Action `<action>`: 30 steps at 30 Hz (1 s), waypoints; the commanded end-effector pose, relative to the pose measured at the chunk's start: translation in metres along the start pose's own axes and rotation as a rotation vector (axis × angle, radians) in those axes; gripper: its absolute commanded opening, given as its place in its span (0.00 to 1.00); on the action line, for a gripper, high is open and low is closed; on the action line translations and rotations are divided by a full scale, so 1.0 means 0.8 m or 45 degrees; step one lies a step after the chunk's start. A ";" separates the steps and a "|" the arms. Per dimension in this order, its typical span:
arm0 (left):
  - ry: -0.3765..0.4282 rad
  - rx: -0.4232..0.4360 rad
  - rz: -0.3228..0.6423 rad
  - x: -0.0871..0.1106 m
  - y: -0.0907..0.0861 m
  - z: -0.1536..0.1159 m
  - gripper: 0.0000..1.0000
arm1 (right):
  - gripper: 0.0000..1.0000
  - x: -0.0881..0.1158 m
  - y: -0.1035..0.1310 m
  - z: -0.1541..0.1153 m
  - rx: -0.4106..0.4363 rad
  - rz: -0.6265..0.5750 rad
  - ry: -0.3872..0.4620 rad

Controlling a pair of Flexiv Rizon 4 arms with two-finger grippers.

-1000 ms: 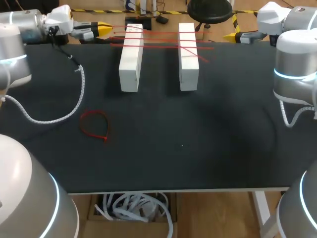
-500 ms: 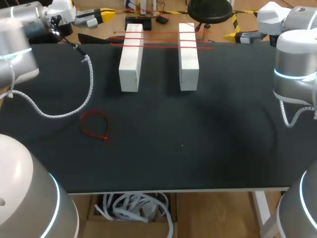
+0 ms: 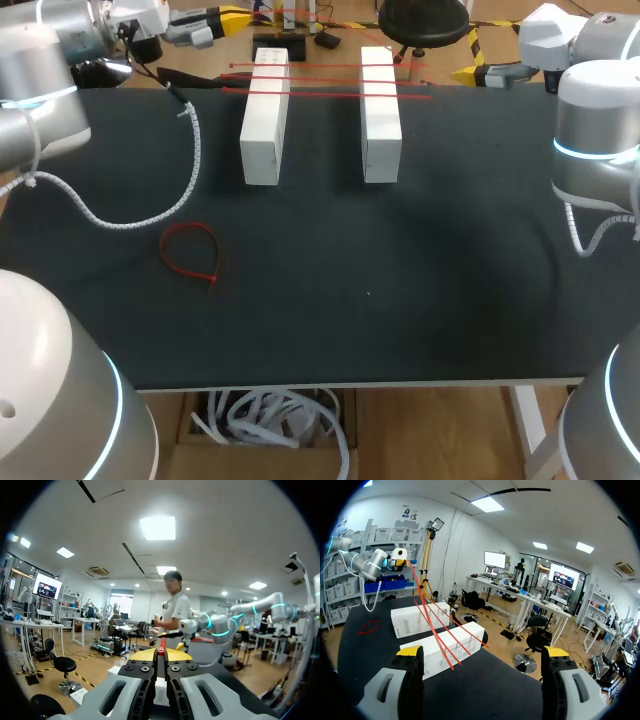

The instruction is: Grab the tape and strap the tape.

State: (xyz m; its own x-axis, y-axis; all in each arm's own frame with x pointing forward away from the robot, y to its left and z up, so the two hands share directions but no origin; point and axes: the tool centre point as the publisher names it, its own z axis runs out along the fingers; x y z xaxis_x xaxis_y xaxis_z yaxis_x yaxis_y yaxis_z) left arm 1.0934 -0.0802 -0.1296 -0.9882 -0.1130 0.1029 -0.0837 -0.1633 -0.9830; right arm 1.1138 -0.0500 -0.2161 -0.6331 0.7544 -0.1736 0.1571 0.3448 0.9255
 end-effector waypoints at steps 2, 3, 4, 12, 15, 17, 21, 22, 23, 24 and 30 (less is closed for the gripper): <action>0.049 -0.006 0.011 -0.008 -0.002 0.006 0.00 | 1.00 0.000 0.000 0.000 0.000 0.000 0.000; 0.058 -0.003 0.012 -0.008 -0.003 0.007 0.00 | 1.00 0.000 0.000 0.000 0.000 0.000 0.000; 0.070 -0.003 0.013 -0.007 -0.003 0.008 0.00 | 1.00 0.000 0.000 0.000 0.000 0.000 0.000; 0.118 0.022 0.023 -0.004 -0.007 0.008 0.00 | 1.00 0.000 0.000 0.000 0.000 0.000 0.000; 0.118 0.022 0.023 -0.004 -0.007 0.008 0.00 | 1.00 0.000 0.000 0.000 0.000 0.000 0.000; 0.118 0.022 0.023 -0.004 -0.007 0.008 0.00 | 1.00 0.000 0.000 0.000 0.000 0.000 0.000; 0.118 0.022 0.023 -0.004 -0.007 0.008 0.00 | 1.00 0.000 0.000 0.000 0.000 0.000 0.000; 0.118 0.022 0.023 -0.004 -0.007 0.008 0.00 | 1.00 0.000 0.000 0.000 0.000 0.000 0.000; 0.118 0.022 0.023 -0.004 -0.007 0.008 0.00 | 1.00 0.000 0.000 0.000 0.000 0.000 0.000; 0.118 0.022 0.023 -0.004 -0.007 0.008 0.00 | 1.00 0.000 0.000 0.000 0.000 0.000 0.000; 0.109 0.012 0.018 -0.001 -0.004 0.018 0.00 | 1.00 0.000 0.000 0.000 0.000 0.000 0.000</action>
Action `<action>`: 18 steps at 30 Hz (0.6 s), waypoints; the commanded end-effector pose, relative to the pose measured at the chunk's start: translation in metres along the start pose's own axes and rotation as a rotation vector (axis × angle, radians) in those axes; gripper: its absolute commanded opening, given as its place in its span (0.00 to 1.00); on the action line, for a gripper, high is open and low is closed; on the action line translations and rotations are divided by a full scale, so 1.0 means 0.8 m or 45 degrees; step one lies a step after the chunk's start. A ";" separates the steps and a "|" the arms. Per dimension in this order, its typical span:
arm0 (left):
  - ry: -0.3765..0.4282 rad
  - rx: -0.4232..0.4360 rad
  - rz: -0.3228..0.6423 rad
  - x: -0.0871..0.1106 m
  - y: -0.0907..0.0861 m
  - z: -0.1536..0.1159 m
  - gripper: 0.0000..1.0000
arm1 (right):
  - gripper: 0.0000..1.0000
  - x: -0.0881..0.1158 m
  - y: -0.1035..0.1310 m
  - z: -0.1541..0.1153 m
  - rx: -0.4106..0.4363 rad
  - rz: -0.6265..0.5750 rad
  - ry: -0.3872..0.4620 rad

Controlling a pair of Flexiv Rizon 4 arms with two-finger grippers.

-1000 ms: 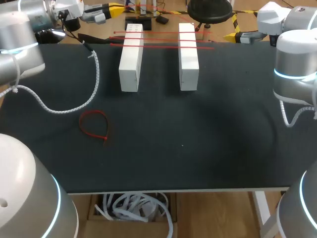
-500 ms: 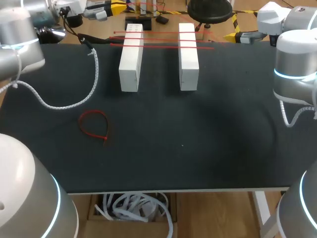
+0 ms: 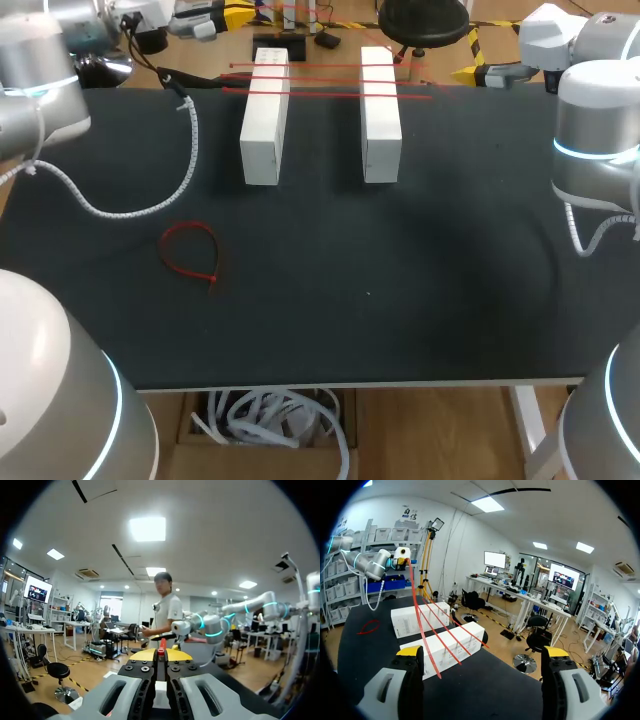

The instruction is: Grab the tape and strap the tape.

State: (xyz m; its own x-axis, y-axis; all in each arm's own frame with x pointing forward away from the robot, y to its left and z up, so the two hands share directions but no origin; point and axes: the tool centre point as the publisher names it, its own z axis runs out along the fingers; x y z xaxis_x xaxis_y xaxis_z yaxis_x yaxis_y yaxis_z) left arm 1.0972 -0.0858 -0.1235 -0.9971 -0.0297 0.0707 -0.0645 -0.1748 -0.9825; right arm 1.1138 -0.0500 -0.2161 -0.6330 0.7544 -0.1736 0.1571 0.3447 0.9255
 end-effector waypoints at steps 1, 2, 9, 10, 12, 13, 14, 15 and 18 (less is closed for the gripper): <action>0.005 0.002 -0.005 0.002 0.003 0.015 0.00 | 1.00 0.000 0.000 0.000 0.000 0.000 0.000; 0.007 0.007 -0.003 0.001 0.004 0.020 0.00 | 1.00 0.000 0.000 0.000 0.000 0.000 0.000; 0.045 0.050 0.014 -0.003 0.001 0.050 0.00 | 1.00 0.000 0.000 0.000 0.000 0.000 0.000; 0.044 0.052 0.018 -0.003 0.000 0.052 0.00 | 1.00 0.000 0.000 0.000 0.000 0.000 0.000; 0.024 0.071 0.026 -0.005 -0.002 0.054 0.00 | 1.00 0.000 0.000 0.000 0.000 0.000 0.000; 0.012 0.075 0.027 -0.005 -0.003 0.054 0.00 | 1.00 0.000 0.000 0.000 0.000 0.000 0.000; -0.002 0.080 0.024 -0.006 -0.004 0.054 0.00 | 1.00 0.000 0.000 0.000 0.000 0.000 0.000; -0.012 0.088 0.025 -0.007 -0.005 0.053 0.00 | 1.00 0.000 0.000 0.000 0.000 0.000 0.000; -0.030 0.084 0.030 -0.007 -0.006 0.051 0.00 | 1.00 0.000 0.000 0.000 0.000 0.000 0.000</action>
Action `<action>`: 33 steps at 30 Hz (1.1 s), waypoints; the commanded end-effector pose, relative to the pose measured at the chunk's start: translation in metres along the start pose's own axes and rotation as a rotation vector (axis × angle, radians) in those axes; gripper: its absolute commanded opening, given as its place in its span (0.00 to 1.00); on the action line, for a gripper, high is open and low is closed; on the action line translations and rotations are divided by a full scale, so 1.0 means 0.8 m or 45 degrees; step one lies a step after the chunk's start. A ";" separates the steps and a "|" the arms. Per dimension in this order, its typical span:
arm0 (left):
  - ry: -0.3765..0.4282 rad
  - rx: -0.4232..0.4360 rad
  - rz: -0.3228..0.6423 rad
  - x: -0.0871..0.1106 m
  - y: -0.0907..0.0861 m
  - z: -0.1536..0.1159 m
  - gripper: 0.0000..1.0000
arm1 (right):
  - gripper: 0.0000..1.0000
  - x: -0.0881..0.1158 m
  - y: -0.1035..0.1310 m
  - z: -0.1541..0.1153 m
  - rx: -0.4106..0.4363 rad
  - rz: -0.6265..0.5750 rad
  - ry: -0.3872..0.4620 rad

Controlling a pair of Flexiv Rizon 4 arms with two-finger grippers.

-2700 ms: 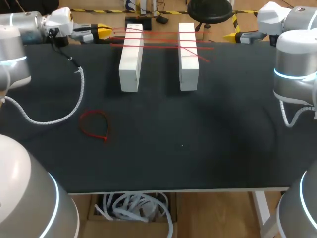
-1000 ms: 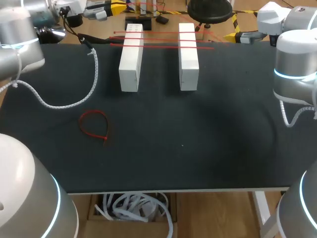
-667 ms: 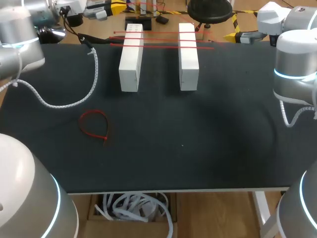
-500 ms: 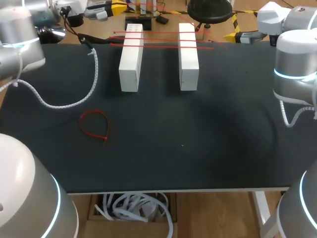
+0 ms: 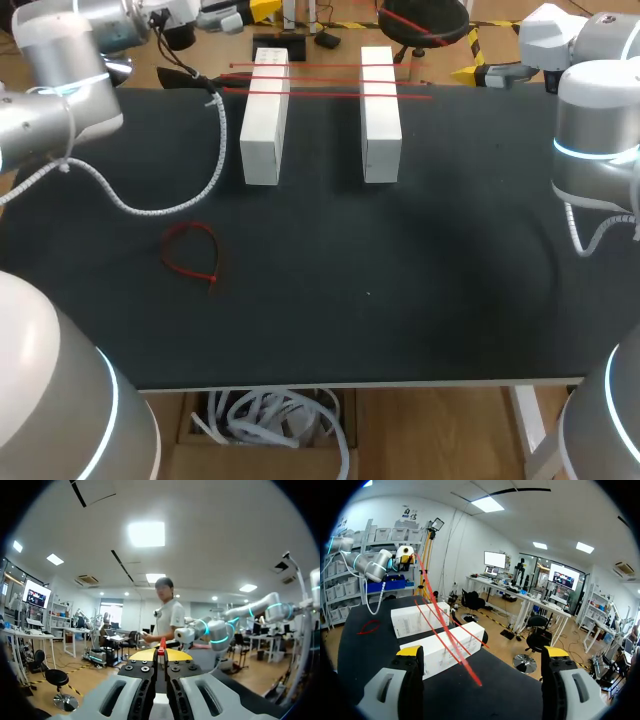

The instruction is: Grab the tape and strap the tape.

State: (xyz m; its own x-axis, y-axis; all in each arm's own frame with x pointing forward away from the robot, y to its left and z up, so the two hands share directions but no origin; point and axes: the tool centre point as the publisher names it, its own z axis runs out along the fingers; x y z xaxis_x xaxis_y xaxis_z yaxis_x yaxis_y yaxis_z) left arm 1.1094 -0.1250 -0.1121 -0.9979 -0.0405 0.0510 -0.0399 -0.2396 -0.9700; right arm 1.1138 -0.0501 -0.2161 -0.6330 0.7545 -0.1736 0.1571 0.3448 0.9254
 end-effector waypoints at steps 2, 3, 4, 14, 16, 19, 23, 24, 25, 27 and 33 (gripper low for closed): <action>-0.025 0.007 0.007 0.007 -0.001 -0.001 0.00 | 1.00 0.000 0.000 0.000 0.000 0.000 0.000; -0.025 0.007 0.008 0.008 -0.001 0.000 0.00 | 1.00 0.000 0.000 0.000 0.000 0.000 0.000; -0.024 0.008 0.009 0.008 -0.001 0.000 0.00 | 1.00 0.000 0.000 0.000 0.000 0.000 0.000; 0.010 0.068 0.011 0.009 -0.009 0.014 0.00 | 1.00 0.000 0.000 0.000 0.000 0.000 0.000; 0.011 0.071 0.010 0.009 -0.009 0.015 0.00 | 1.00 0.000 0.000 0.000 0.000 0.000 0.000; 0.014 0.070 0.010 0.010 -0.010 0.016 0.00 | 1.00 0.000 0.000 0.000 0.000 0.000 0.000; 0.013 0.074 0.007 0.011 -0.011 0.018 0.00 | 1.00 0.000 0.000 0.000 0.000 0.000 0.000; 0.013 0.074 0.008 0.011 -0.012 0.019 0.00 | 1.00 0.000 0.000 0.000 0.000 0.000 0.000; 0.014 0.075 0.010 0.012 -0.012 0.019 0.00 | 1.00 0.000 0.000 0.000 0.000 0.000 0.000; 0.019 0.070 0.015 0.012 -0.013 0.020 0.00 | 1.00 0.000 0.000 0.000 0.000 0.000 0.000; 0.038 0.057 0.021 0.013 -0.013 0.022 0.00 | 1.00 0.000 0.000 0.000 0.000 0.000 0.000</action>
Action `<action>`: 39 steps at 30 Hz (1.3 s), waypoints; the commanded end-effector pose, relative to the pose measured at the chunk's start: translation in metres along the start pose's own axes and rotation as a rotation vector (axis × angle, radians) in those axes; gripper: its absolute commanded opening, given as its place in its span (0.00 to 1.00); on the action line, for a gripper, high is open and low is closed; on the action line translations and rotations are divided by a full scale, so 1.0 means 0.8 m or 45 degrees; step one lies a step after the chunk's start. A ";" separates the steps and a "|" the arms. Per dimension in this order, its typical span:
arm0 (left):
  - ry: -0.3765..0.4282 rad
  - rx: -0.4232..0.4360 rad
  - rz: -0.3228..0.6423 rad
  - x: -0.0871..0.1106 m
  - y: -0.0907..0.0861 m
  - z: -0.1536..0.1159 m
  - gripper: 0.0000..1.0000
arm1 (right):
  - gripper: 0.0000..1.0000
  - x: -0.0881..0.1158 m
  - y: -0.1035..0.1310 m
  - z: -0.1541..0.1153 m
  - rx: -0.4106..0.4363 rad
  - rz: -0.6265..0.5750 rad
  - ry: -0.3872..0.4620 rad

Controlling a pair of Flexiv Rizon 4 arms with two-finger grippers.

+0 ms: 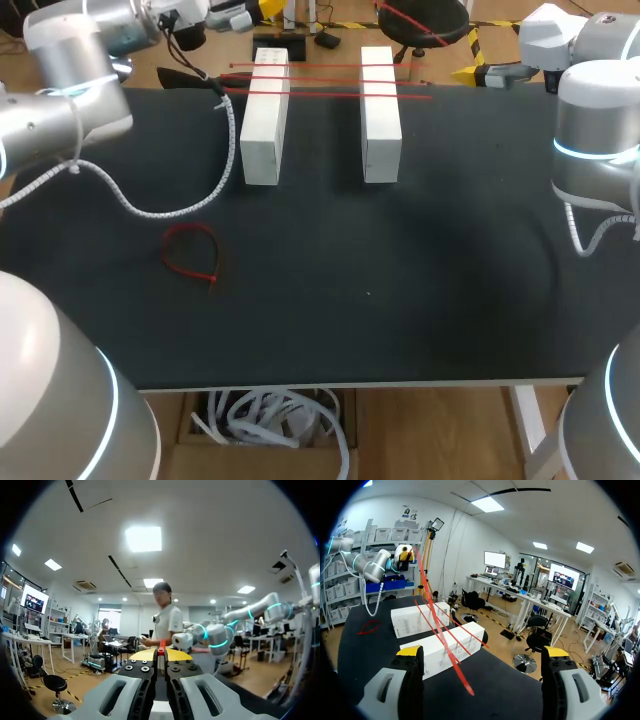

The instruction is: Grab the tape and strap the tape.

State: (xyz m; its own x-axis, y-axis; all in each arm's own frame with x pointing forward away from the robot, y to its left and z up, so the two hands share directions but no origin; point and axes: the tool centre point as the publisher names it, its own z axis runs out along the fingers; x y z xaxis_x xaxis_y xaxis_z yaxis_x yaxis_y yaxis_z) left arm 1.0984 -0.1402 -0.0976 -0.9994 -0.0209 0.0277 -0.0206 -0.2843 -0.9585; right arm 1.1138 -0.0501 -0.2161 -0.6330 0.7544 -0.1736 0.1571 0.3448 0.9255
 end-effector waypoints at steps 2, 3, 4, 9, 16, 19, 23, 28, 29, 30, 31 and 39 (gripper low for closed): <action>0.006 -0.002 -0.002 -0.002 0.000 0.000 0.00 | 1.00 0.000 0.000 0.000 0.000 0.000 0.000; 0.006 -0.002 -0.002 -0.002 0.000 0.000 0.00 | 1.00 0.000 0.000 0.000 0.000 0.000 0.000; 0.006 -0.002 -0.002 -0.002 0.000 0.000 0.00 | 1.00 0.000 0.000 0.000 0.000 0.000 0.000; 0.006 -0.002 -0.002 -0.002 0.000 0.000 0.00 | 1.00 0.000 0.000 0.000 0.000 0.000 0.000; 0.006 -0.002 -0.002 -0.002 0.000 0.000 0.00 | 1.00 -0.001 0.005 0.004 0.034 0.098 -0.075; 0.006 -0.002 -0.002 -0.002 0.000 0.000 0.00 | 1.00 0.006 0.007 0.001 0.057 0.341 -0.120; 0.006 -0.002 -0.002 -0.002 0.000 0.000 0.00 | 1.00 0.028 0.012 -0.006 0.051 0.625 -0.110; 0.006 -0.002 -0.002 -0.002 0.000 0.000 0.00 | 1.00 0.061 0.015 -0.012 -0.012 1.042 0.038; 0.006 -0.002 -0.002 -0.002 0.000 0.000 0.00 | 1.00 0.064 0.016 -0.013 -0.030 1.082 0.055; 0.006 -0.002 -0.002 -0.002 0.000 0.000 0.00 | 1.00 0.068 0.019 -0.015 -0.072 1.153 0.086; 0.006 -0.002 -0.002 -0.002 0.000 0.000 0.00 | 1.00 0.071 0.020 -0.015 -0.093 1.198 0.101; 0.006 -0.002 -0.002 -0.002 0.000 0.000 0.00 | 1.00 0.074 0.031 -0.022 -0.284 1.446 0.044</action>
State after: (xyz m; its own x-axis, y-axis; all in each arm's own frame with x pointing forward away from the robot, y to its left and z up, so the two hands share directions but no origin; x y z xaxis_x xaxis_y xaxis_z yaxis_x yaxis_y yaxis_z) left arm 1.0989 -0.1401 -0.0969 -0.9994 -0.0193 0.0283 -0.0217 -0.2821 -0.9591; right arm 1.0718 -0.0001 -0.1966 -0.3547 0.7833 0.5105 0.5306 -0.2809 0.7997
